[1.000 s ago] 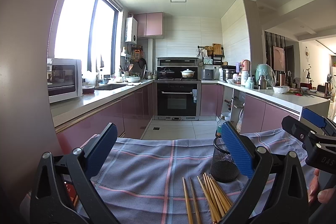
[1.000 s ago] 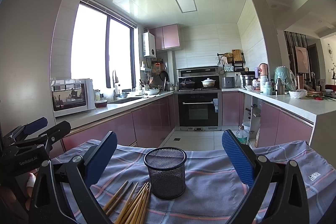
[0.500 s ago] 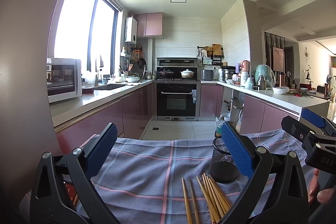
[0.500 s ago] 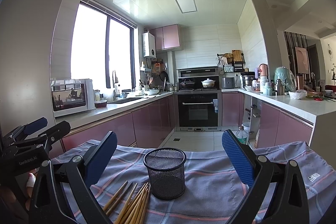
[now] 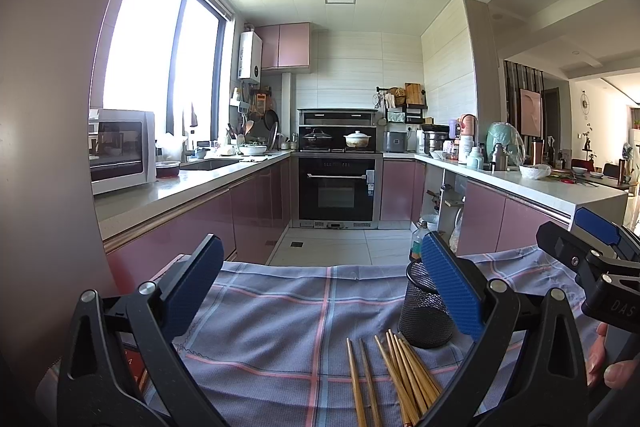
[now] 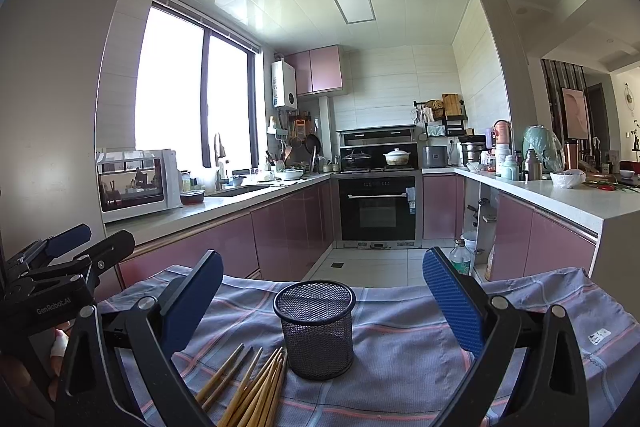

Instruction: Organize utensils

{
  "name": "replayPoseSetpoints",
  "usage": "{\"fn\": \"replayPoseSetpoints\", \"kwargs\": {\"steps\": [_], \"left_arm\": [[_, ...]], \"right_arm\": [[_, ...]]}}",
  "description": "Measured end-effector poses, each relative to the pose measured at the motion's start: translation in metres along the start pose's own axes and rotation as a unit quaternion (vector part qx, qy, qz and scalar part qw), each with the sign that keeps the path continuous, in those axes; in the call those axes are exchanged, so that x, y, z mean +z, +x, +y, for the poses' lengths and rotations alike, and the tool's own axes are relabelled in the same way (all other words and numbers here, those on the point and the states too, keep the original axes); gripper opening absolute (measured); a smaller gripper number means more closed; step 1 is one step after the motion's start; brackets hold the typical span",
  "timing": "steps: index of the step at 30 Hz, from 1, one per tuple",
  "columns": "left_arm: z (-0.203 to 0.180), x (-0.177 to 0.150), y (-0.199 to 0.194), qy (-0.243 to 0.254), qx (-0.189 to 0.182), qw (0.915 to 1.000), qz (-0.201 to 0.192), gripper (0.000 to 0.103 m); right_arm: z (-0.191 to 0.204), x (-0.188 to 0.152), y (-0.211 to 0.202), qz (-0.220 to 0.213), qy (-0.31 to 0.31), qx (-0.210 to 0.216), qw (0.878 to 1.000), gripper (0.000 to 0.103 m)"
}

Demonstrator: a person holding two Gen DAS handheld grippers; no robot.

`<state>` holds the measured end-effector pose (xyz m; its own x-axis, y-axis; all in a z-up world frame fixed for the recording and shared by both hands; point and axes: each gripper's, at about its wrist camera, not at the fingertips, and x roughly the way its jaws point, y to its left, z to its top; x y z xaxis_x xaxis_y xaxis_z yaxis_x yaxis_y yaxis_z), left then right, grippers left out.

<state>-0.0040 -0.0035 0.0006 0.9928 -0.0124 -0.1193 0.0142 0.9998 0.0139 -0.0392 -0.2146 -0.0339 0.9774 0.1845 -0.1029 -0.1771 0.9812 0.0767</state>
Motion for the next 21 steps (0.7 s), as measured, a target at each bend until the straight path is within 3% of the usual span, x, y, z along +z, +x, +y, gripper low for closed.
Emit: {"fn": "replayPoseSetpoints", "kwargs": {"steps": [21], "left_arm": [[-0.0027, 0.0006, 0.0022, 0.0, -0.002, 1.0, 0.005, 0.097]], "right_arm": [[-0.004, -0.0021, 0.003, 0.007, 0.003, 0.001, 1.0, 0.097]]}}
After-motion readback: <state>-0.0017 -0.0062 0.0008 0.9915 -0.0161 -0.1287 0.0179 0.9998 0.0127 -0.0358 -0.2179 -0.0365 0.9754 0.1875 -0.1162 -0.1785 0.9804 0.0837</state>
